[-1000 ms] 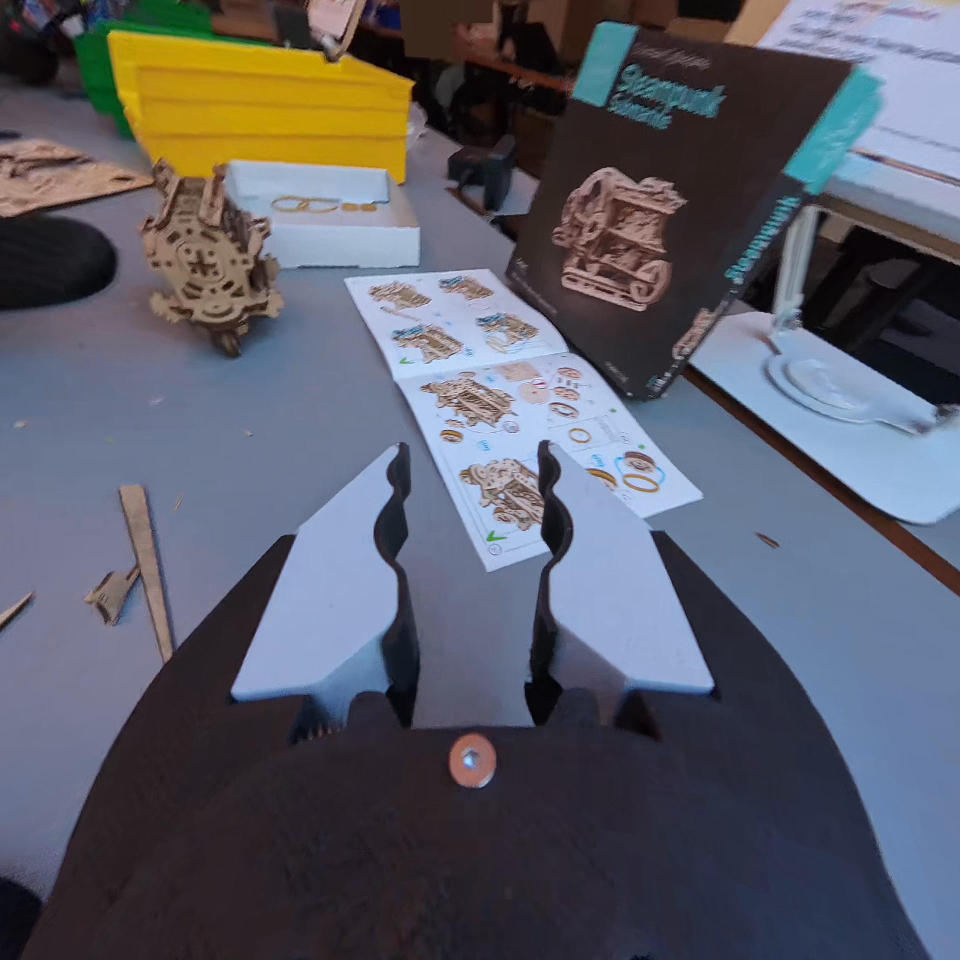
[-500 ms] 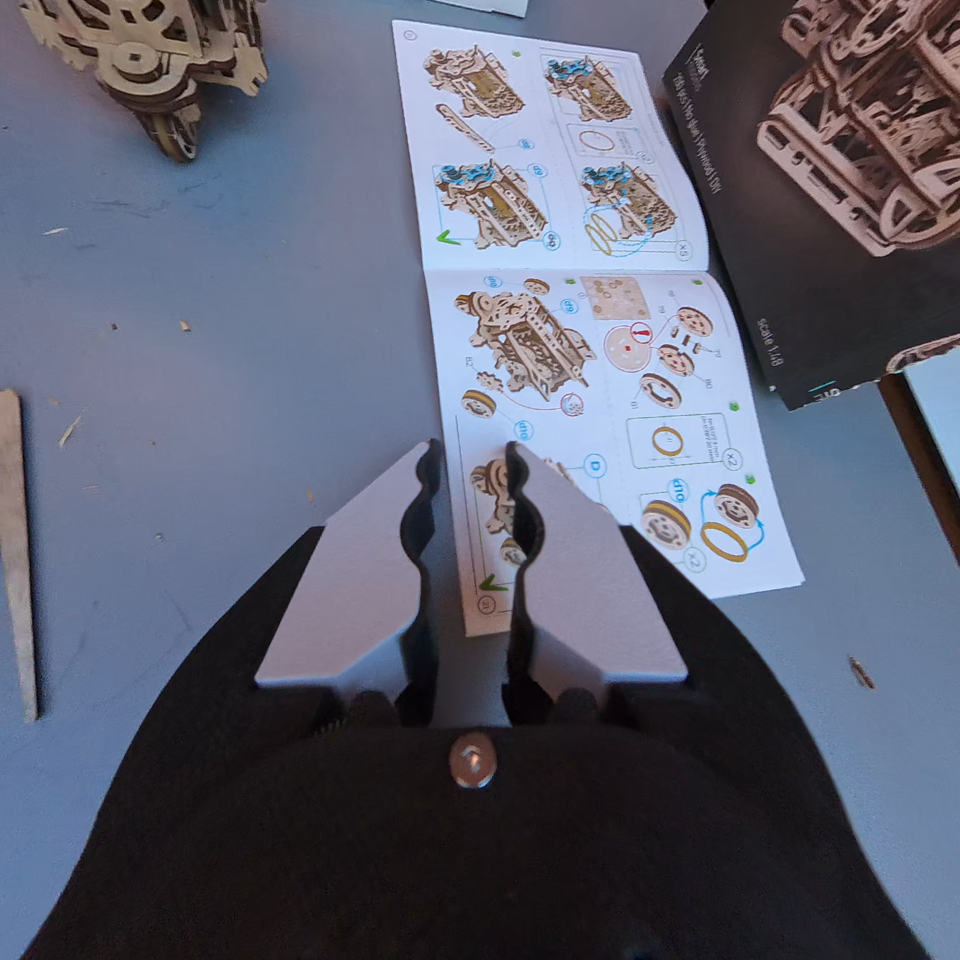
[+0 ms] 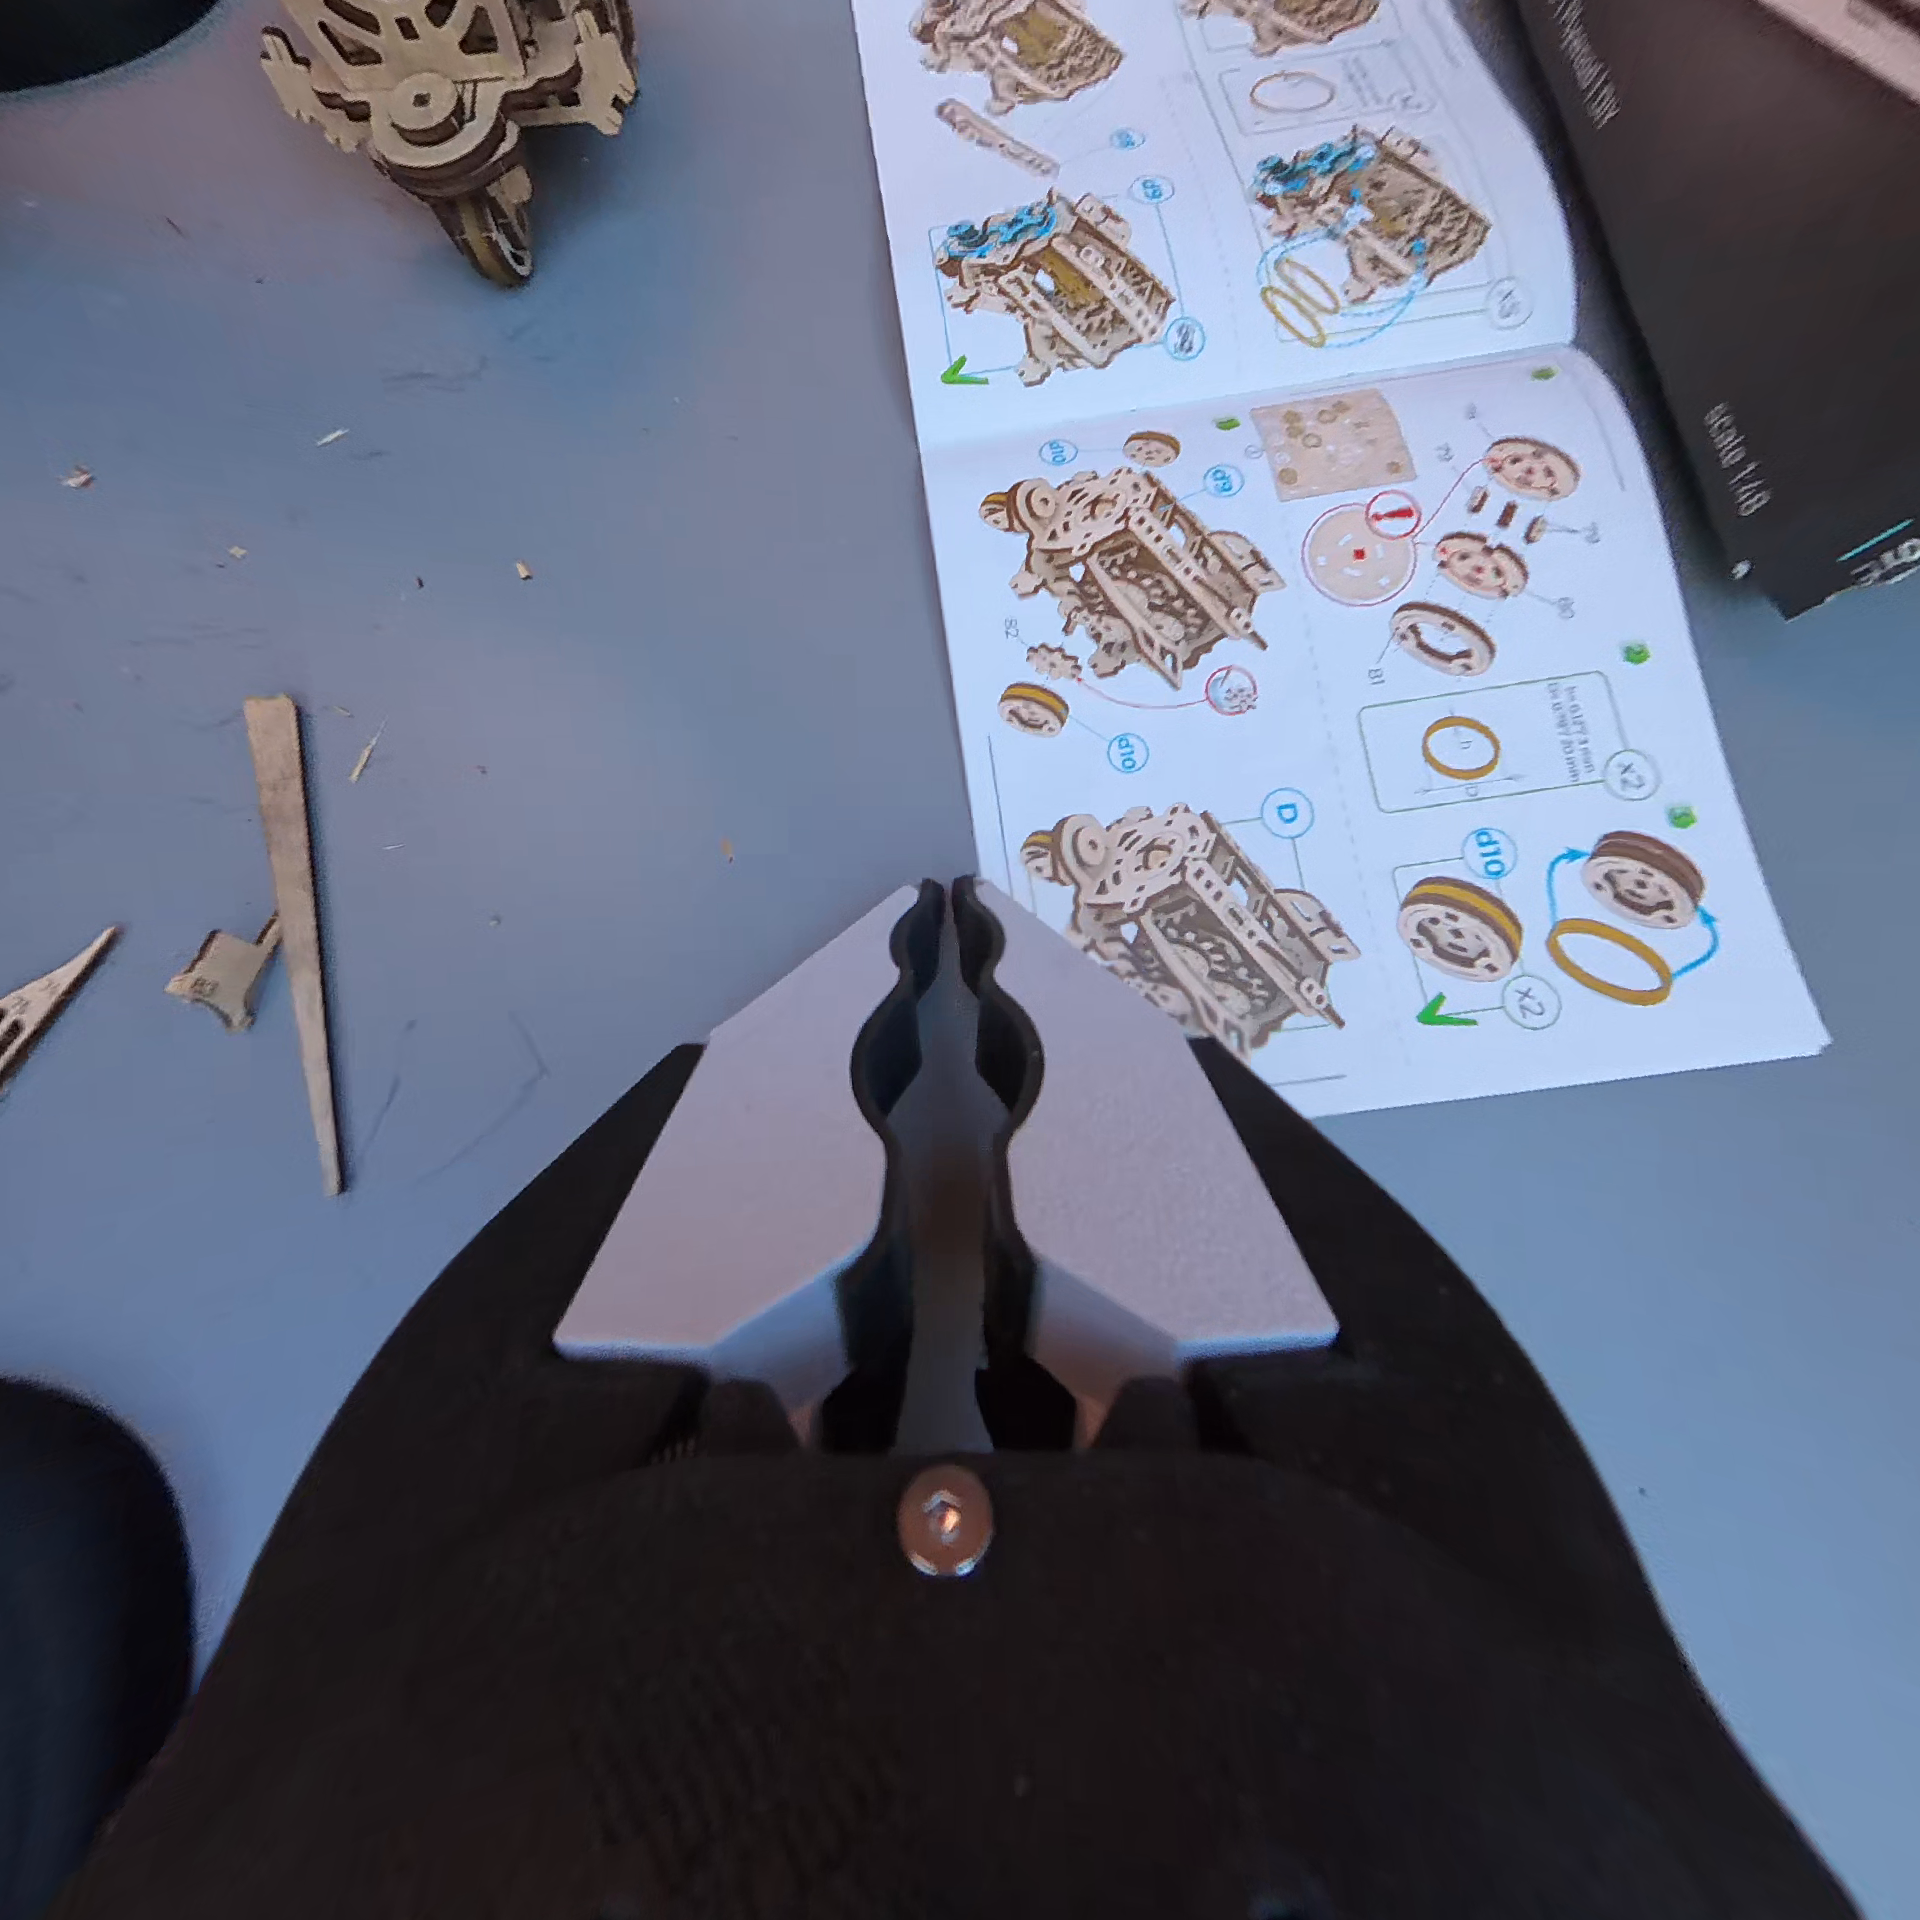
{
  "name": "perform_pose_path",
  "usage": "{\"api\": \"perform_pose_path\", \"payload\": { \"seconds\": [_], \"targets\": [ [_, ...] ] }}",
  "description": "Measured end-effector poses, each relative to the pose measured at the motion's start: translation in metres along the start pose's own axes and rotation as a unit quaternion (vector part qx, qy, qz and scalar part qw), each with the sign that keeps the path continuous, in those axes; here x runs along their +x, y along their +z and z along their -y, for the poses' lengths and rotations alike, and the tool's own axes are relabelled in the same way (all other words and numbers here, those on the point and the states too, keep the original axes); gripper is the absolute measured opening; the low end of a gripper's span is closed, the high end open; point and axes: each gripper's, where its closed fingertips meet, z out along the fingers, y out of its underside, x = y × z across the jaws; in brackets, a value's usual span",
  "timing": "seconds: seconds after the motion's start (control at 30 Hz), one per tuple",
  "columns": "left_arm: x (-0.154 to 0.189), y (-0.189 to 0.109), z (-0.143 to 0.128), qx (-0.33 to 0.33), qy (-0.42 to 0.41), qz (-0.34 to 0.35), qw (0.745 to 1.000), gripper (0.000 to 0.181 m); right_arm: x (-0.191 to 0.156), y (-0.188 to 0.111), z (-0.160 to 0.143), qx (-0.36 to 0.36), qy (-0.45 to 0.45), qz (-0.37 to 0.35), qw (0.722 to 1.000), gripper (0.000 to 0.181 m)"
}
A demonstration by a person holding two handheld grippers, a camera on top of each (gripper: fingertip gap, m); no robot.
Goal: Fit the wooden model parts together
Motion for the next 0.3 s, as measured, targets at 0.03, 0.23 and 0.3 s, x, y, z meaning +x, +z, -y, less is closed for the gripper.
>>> {"api": "perform_pose_path", "payload": {
  "seconds": [0.03, 0.23, 0.3],
  "targets": [
    [0.000, 0.000, -0.001, -0.001, -0.002, -0.001, 1.000, 0.000, -0.002, -0.002, -0.002, -0.006, 0.007, 0.011, 1.000, 0.002],
    [-0.003, 0.002, -0.002, 0.000, -0.009, -0.001, 1.000, 0.000, 0.009, -0.009, 0.003, -0.012, -0.037, -0.013, 0.999, 0.042],
    [-0.002, 0.005, -0.004, -0.001, -0.013, -0.005, 1.000, 0.000, 0.018, -0.005, 0.010, 0.002, -0.043, -0.030, 0.999, 0.046]
  ]
}}
